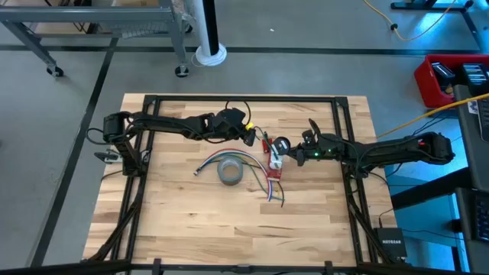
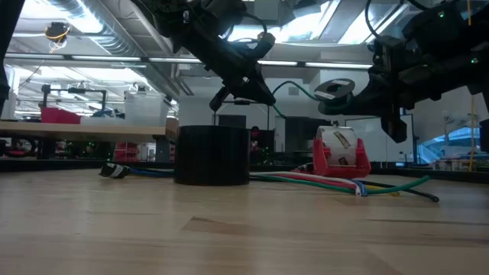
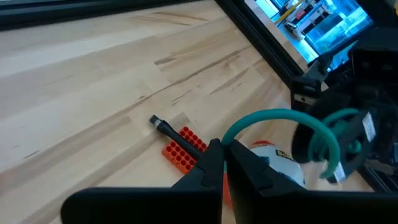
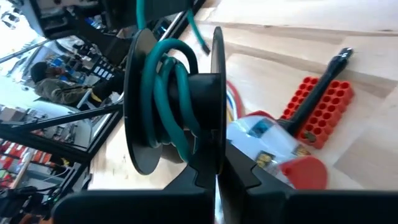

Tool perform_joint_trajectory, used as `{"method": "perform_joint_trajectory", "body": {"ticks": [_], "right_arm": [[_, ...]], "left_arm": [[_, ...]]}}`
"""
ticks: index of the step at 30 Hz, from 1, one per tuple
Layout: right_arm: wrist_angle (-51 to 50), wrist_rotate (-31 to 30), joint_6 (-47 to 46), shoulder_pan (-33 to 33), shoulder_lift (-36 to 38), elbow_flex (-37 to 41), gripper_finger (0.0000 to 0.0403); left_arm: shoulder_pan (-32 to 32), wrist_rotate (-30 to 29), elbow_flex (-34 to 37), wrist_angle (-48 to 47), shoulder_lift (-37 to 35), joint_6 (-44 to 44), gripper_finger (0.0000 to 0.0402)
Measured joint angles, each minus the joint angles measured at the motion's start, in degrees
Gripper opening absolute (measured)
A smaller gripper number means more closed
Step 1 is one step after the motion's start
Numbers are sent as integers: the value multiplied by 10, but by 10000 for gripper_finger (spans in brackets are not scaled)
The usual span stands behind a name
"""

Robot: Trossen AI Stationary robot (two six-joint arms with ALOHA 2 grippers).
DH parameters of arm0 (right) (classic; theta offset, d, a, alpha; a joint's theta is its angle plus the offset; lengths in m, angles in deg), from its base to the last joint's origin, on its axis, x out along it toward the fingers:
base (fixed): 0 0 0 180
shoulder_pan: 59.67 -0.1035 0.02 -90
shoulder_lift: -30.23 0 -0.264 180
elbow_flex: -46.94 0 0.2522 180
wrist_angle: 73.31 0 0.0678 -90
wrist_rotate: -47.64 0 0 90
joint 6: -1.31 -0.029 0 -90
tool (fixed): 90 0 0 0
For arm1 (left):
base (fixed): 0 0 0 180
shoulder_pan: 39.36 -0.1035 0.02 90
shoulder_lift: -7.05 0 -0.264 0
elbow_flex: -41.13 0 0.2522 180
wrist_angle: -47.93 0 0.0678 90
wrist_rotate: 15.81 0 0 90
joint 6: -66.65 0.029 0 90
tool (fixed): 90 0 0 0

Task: Coil cords
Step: Coil the green wire into the spool

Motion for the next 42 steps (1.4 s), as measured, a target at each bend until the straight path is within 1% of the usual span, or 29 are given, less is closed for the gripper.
{"method": "perform_joint_trajectory", "body": {"ticks": [4,7,12,15,17,19,22,26,29,33,37,42], "right_arm": [[27,19,-1,0,-16,0,3],[38,31,-9,0,-19,0,3],[40,47,-21,0,-19,0,3],[40,46,-40,0,-19,0,3],[38,37,-49,0,-19,0,3],[36,13,-53,0,-19,0,3],[36,-33,-60,0,-19,0,3],[30,-80,-59,0,-19,0,3],[-7,-107,-58,0,-20,-6,3],[-58,-129,-43,0,-20,-20,3],[-71,-148,-31,0,-20,-26,3],[-69,-165,-30,0,-20,-26,3]], "left_arm": [[-19,6,0,-1,0,-9,0],[-33,23,0,-1,0,-15,0],[-40,23,-1,-1,0,23,0],[-39,-4,-1,2,0,32,0],[-40,-6,-1,9,0,23,0],[-40,1,-2,18,0,3,0],[-40,33,-8,13,0,-18,0],[-39,88,-8,10,0,-49,0],[-41,137,-8,9,0,-70,0],[-54,201,-8,-5,0,-111,0],[-64,224,-8,-10,0,-150,0],[-58,227,-8,17,0,-174,0]]}}
